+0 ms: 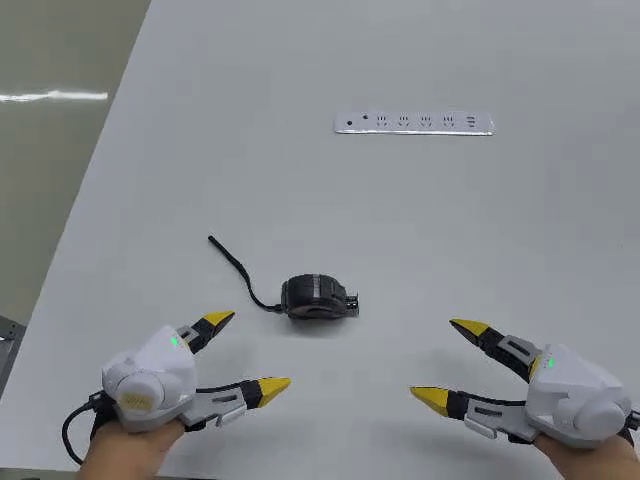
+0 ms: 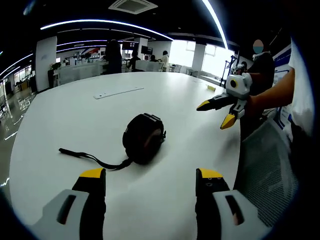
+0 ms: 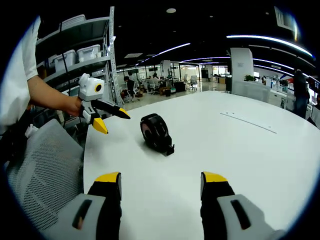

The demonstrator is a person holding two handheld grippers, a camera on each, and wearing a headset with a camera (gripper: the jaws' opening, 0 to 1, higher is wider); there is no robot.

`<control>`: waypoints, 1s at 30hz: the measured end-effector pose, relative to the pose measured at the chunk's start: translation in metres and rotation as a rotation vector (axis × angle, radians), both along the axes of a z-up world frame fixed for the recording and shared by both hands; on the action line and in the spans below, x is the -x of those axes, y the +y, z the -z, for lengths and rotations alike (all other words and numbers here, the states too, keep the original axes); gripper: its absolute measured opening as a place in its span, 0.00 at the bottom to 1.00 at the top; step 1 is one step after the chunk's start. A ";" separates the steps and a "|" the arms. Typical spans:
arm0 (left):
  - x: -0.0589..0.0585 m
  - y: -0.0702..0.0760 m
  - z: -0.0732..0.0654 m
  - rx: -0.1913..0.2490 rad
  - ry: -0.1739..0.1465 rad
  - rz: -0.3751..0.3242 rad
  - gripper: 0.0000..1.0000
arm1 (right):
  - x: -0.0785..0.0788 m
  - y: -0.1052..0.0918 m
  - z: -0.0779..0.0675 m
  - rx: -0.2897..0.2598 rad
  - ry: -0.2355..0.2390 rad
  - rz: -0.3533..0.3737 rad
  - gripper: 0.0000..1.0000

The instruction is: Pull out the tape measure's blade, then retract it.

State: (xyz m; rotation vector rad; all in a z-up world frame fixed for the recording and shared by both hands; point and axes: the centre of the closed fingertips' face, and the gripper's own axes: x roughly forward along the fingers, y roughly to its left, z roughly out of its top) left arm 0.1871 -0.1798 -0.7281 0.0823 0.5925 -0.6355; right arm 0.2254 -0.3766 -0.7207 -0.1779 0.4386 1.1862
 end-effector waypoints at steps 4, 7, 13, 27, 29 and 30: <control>-0.005 -0.001 -0.001 0.000 0.001 0.010 0.71 | -0.006 0.002 0.001 0.001 -0.003 -0.009 0.65; -0.008 -0.002 0.002 -0.006 0.006 0.018 0.71 | -0.009 0.005 0.002 0.003 -0.003 -0.017 0.65; -0.016 -0.004 0.003 -0.013 0.008 0.036 0.71 | -0.015 0.010 0.006 0.013 -0.003 -0.041 0.65; -0.036 -0.016 0.002 -0.025 -0.005 0.121 0.70 | -0.026 0.022 0.012 0.011 0.001 -0.091 0.63; -0.038 -0.018 0.005 -0.028 0.001 0.141 0.70 | -0.027 0.024 0.013 0.012 0.003 -0.100 0.63; -0.039 -0.019 0.006 -0.033 0.005 0.152 0.70 | -0.028 0.024 0.013 0.009 0.005 -0.106 0.63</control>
